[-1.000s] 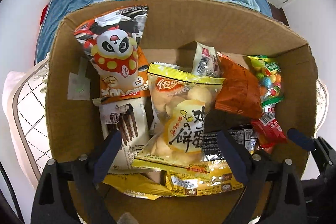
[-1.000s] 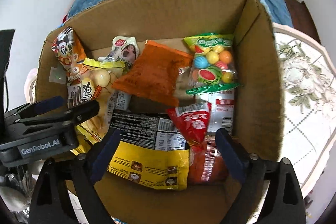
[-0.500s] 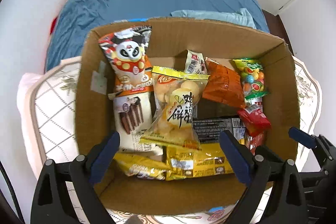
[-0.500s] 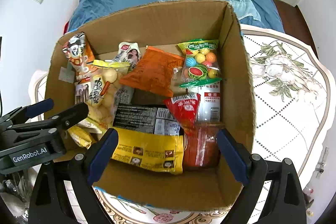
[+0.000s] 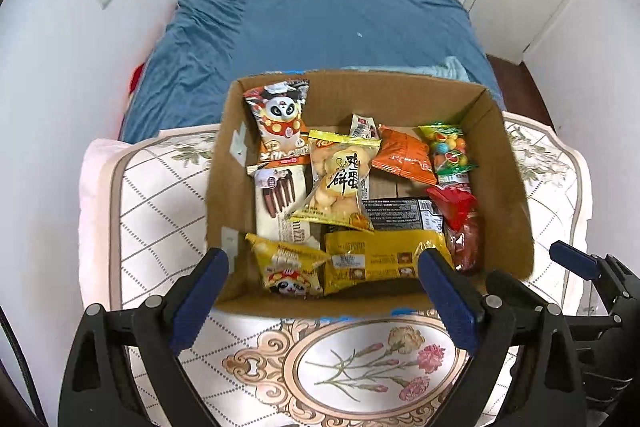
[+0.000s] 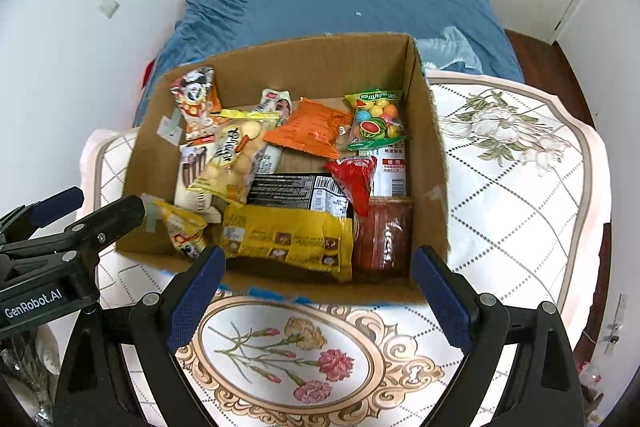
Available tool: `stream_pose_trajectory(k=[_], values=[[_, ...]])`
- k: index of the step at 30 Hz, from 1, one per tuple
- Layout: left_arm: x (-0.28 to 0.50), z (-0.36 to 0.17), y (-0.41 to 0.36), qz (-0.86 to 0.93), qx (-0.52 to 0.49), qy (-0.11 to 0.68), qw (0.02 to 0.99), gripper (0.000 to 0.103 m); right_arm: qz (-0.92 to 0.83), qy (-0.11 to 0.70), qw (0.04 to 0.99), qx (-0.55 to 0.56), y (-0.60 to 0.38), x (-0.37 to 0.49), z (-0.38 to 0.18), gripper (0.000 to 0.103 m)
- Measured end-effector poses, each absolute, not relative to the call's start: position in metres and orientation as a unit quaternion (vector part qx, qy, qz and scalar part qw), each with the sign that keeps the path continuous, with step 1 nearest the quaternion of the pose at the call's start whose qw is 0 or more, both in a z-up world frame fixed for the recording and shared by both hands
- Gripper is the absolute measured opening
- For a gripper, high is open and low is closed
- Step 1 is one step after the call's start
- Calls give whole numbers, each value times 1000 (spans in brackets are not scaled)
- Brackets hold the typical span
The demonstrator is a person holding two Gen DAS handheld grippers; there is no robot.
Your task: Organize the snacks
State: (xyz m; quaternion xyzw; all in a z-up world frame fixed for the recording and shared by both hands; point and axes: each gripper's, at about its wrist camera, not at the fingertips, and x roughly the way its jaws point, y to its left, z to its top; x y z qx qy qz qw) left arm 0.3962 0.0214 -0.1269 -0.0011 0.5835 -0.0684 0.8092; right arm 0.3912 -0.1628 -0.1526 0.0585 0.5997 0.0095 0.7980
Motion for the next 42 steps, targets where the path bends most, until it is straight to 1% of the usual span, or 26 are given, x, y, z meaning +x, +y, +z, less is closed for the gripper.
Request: stream_pose_trajectory(k=[14, 26, 32, 42], values=[[295, -63, 35, -55, -12, 498, 865, 97, 9, 539, 840, 61, -167, 294, -100, 97], [194, -21, 41, -40, -3, 425, 904, 97, 7, 460, 887, 47, -166, 190, -39, 97], [151, -4, 46, -36, -6, 402, 915, 97, -7, 423, 905, 32, -164, 145, -13, 97], [108, 19, 50, -38, -13, 380, 924, 97, -4, 392, 919, 29, -161, 85, 23, 97]])
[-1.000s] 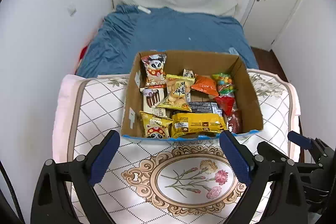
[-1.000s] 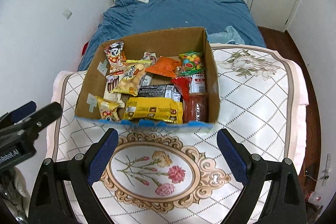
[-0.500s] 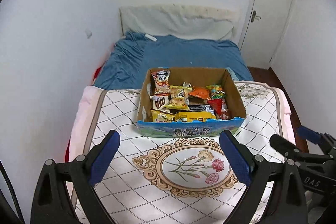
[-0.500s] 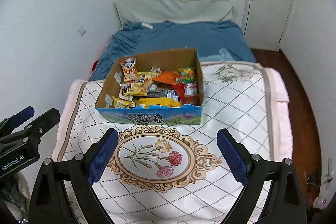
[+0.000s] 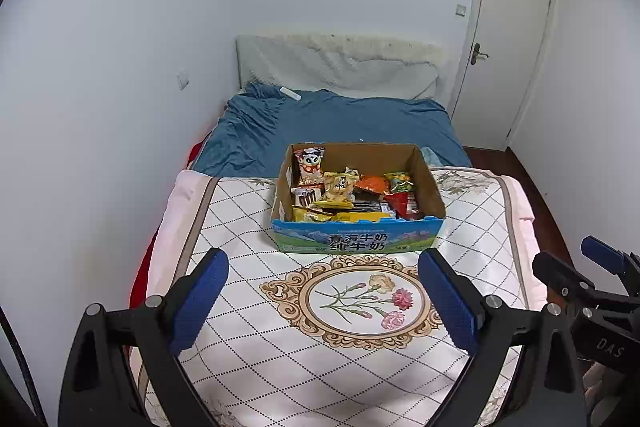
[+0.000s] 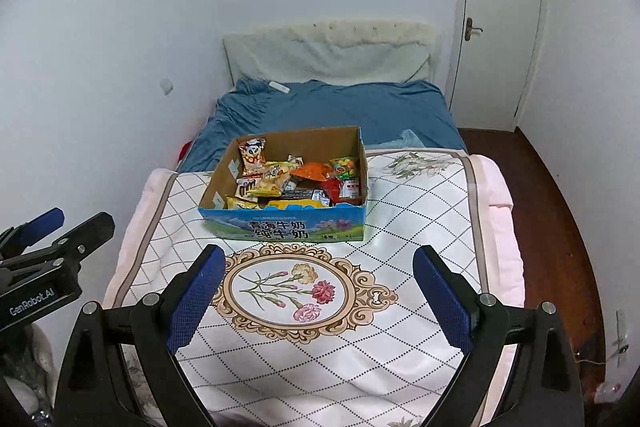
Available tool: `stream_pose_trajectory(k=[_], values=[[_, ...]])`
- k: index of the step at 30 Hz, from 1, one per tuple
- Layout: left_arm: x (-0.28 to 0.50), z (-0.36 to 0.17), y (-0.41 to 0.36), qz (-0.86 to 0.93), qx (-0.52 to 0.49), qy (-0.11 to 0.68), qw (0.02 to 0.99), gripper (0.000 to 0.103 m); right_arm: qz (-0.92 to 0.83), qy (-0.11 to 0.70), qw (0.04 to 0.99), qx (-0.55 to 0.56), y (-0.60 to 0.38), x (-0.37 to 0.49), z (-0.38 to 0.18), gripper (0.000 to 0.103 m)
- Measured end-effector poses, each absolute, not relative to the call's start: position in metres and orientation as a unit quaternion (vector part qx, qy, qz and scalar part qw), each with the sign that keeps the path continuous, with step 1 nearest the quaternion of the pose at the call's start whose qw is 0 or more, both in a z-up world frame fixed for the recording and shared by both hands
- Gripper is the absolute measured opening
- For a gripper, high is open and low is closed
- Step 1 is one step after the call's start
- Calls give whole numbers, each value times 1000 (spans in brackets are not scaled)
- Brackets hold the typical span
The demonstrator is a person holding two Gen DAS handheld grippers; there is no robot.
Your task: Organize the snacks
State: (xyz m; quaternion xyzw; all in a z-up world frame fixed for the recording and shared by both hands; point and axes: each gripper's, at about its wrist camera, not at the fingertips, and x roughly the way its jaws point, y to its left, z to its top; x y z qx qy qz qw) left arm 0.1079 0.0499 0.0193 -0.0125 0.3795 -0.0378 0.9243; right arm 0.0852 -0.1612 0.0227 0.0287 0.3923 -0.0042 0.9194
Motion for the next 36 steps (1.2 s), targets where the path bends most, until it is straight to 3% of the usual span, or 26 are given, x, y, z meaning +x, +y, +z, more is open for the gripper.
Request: stream_pose_trajectory(k=[6, 36], values=[[94, 28, 48, -36, -9, 356, 934, 103, 4, 382, 924, 27, -157, 69, 33, 102], [149, -7, 41, 4, 8, 346, 938, 103, -57, 372, 926, 30, -174, 141, -1, 103]])
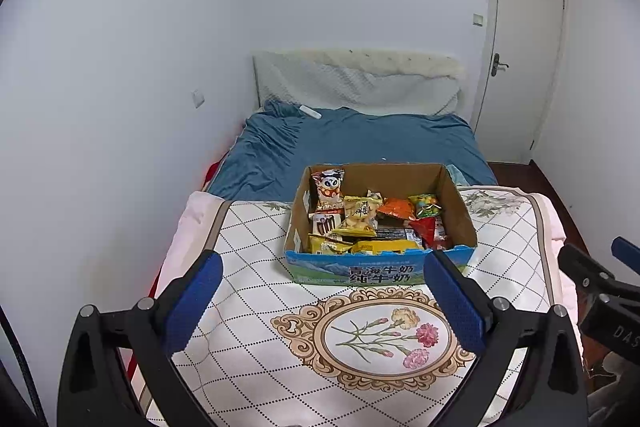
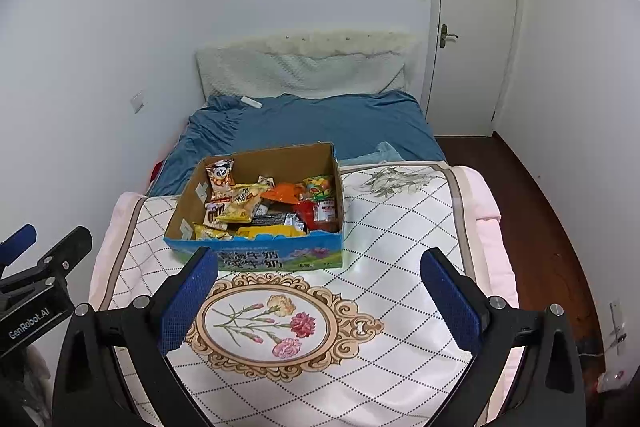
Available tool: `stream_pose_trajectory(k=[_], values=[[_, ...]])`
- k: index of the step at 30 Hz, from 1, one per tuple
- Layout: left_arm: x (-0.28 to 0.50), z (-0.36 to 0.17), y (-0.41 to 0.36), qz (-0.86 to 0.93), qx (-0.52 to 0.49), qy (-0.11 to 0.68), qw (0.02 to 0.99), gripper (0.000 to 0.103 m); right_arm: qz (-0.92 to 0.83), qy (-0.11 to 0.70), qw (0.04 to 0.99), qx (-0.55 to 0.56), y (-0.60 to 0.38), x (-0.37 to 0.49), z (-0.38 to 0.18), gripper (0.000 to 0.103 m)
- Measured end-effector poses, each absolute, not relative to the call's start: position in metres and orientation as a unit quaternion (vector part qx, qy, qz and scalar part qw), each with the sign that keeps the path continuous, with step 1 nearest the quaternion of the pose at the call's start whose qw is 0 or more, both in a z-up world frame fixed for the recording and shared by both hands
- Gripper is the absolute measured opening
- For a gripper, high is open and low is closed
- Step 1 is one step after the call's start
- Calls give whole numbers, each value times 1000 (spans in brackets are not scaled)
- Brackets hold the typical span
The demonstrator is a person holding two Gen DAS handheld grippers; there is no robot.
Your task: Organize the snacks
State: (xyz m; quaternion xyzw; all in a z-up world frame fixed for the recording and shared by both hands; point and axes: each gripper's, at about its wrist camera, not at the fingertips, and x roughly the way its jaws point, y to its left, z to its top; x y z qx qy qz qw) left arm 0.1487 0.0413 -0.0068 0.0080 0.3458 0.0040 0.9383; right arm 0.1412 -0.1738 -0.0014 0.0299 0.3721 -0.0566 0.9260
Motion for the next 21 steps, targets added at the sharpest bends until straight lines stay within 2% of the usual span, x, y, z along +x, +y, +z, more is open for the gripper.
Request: stream_pose_trajectory(k=[21], values=[[158, -9, 32, 3, 28, 348, 937, 103, -65, 360, 930, 13, -173, 148, 3, 103]])
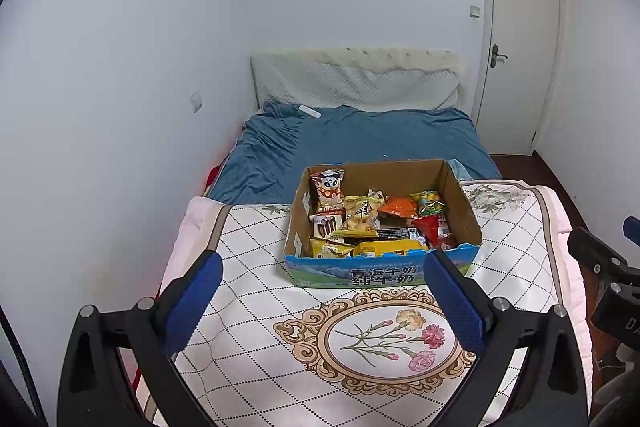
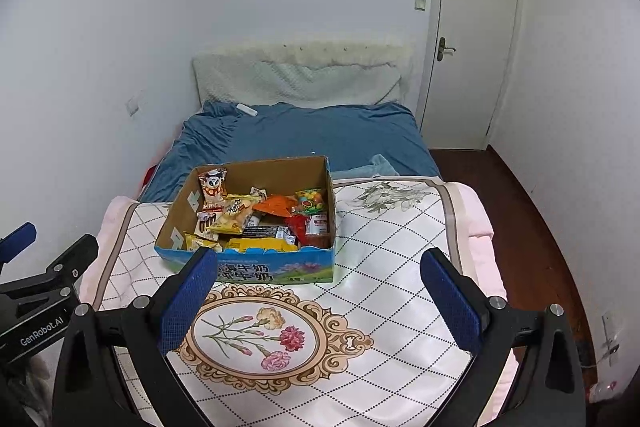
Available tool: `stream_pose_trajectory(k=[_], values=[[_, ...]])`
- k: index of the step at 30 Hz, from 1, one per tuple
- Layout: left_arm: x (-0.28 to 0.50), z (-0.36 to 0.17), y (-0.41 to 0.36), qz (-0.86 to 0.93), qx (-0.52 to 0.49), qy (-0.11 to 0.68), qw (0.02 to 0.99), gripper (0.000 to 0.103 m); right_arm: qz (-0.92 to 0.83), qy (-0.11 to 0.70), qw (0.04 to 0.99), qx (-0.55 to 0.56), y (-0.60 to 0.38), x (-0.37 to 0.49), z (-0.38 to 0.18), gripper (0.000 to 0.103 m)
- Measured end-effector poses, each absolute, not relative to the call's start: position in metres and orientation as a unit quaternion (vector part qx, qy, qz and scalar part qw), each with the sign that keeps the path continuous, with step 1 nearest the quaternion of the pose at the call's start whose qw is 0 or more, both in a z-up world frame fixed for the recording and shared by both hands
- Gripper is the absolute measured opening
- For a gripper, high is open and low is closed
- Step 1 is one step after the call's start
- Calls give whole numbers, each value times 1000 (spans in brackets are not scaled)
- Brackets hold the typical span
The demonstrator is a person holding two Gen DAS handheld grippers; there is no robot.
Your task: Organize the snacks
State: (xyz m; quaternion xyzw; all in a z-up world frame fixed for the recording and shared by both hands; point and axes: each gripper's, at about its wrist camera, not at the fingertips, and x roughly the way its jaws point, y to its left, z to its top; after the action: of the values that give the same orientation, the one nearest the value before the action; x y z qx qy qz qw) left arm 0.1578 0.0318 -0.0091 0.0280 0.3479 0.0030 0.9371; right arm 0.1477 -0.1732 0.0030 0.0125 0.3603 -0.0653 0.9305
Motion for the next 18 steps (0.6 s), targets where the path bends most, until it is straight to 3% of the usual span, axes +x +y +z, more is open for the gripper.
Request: stream_pose_trajectory(k=[18], values=[[156, -7, 31, 2, 25, 342, 939, 103, -59, 363, 930, 13, -175, 148, 3, 103]])
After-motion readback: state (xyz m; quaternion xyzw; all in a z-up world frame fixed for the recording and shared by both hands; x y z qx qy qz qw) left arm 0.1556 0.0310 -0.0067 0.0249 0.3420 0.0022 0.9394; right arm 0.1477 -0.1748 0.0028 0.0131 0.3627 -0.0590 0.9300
